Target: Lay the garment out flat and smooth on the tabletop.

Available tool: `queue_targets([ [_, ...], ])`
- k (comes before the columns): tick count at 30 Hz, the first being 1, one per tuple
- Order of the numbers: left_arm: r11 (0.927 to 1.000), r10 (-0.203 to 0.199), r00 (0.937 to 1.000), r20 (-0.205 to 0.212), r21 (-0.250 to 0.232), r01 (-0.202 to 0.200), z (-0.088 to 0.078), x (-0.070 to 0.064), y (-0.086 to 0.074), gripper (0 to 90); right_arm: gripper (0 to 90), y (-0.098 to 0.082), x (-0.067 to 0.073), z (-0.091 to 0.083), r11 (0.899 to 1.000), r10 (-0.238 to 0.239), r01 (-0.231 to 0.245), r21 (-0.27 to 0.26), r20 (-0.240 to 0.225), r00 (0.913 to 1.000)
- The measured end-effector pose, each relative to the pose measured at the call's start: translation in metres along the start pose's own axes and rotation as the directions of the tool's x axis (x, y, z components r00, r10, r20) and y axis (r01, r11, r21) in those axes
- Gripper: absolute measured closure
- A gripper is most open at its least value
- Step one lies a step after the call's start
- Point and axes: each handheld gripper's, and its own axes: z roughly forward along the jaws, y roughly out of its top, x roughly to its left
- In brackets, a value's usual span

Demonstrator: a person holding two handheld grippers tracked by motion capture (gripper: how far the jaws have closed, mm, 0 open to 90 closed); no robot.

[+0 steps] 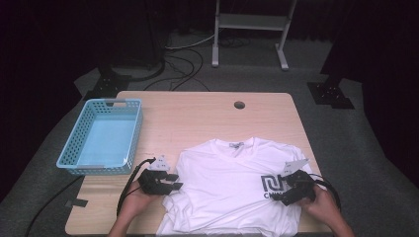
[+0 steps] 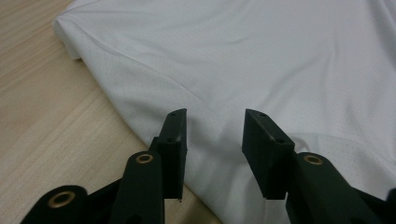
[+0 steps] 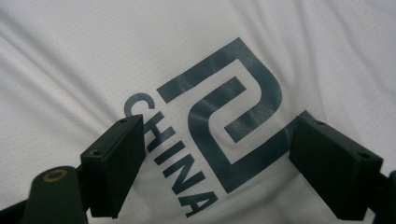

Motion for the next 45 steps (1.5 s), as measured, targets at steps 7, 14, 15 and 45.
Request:
queue_targets([
  [7,0.9995,0.015,0.9997,0.018,0.028,-0.015,0.005,0.001,-0.003,79.4,17.8,-0.002,-0.001,0.000,1.000,0.000,0.000,-0.012,0.000,1.0000],
  [14,0.9995,0.002,1.0000,-0.001,0.033,-0.002,0.000,0.010,-0.005,80.7,17.9,-0.003,-0.001,-0.001,1.000,0.002,-0.002,-0.016,-0.001,1.0000],
  [15,0.9993,0.004,0.9998,-0.017,0.039,-0.003,0.000,0.011,-0.005,80.4,17.9,-0.003,-0.001,-0.001,1.000,0.002,-0.002,-0.016,-0.001,1.0000],
  [45,0.9979,-0.008,0.9996,-0.028,-0.064,0.006,-0.010,-0.022,0.047,87.5,17.8,-0.007,-0.003,-0.001,0.999,0.004,-0.003,-0.046,0.004,1.0000],
])
